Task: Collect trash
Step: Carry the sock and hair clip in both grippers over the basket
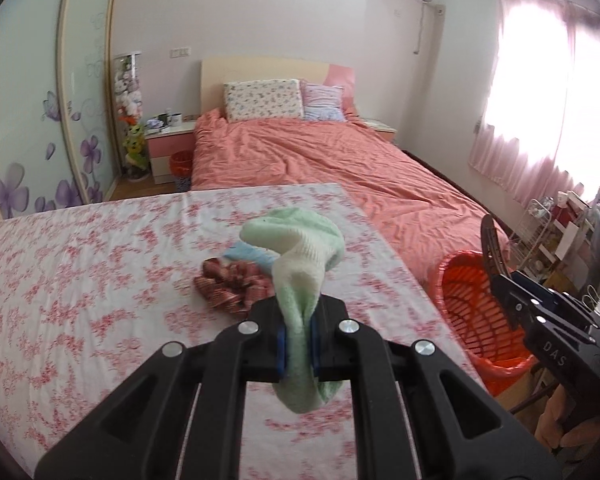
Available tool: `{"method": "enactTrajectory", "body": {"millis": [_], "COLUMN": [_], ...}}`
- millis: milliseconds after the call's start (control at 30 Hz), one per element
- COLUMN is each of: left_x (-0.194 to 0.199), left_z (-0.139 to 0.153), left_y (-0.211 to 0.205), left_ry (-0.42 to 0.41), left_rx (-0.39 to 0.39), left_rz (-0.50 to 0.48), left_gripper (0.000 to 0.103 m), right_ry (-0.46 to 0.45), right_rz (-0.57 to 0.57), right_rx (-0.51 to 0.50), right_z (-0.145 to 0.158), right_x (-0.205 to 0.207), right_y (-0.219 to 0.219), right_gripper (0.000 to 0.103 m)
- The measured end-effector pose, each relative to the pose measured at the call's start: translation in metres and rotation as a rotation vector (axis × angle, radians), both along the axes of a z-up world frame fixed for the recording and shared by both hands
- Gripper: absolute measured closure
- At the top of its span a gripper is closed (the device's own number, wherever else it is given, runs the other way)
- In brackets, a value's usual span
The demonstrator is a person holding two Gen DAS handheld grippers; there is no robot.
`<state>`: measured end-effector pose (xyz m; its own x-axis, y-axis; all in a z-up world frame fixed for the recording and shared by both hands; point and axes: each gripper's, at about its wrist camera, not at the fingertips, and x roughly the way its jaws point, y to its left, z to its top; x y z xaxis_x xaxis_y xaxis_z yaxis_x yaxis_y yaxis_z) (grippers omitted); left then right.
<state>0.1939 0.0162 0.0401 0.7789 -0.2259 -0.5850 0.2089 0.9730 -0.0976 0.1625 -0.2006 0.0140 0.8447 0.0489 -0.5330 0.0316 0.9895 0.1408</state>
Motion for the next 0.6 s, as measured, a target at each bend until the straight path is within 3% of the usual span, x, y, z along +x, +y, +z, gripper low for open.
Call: {"method": "enactTrajectory", "body": {"millis": [367,600], "left_x": [0.001,0.009], "left_z": [-0.006,-0.025], "left_y": [-0.114,-0.191], "left_ry": [0.029,0.072], "left_rx": [-0.045,-0.068], "left_rz": [-0.191,-0.318], "left_gripper": [0.093,0.093], "right_ry": [-0.011,-0.005], "right_rz": [-0.142,-0.218], "right_rx": [0.019,0.057], "right_z": [-0.003,-0.012], "right_x": [-0.019,-0.018], "right_y": [-0.078,-0.126], "right_gripper": [0.07,0.07]}}
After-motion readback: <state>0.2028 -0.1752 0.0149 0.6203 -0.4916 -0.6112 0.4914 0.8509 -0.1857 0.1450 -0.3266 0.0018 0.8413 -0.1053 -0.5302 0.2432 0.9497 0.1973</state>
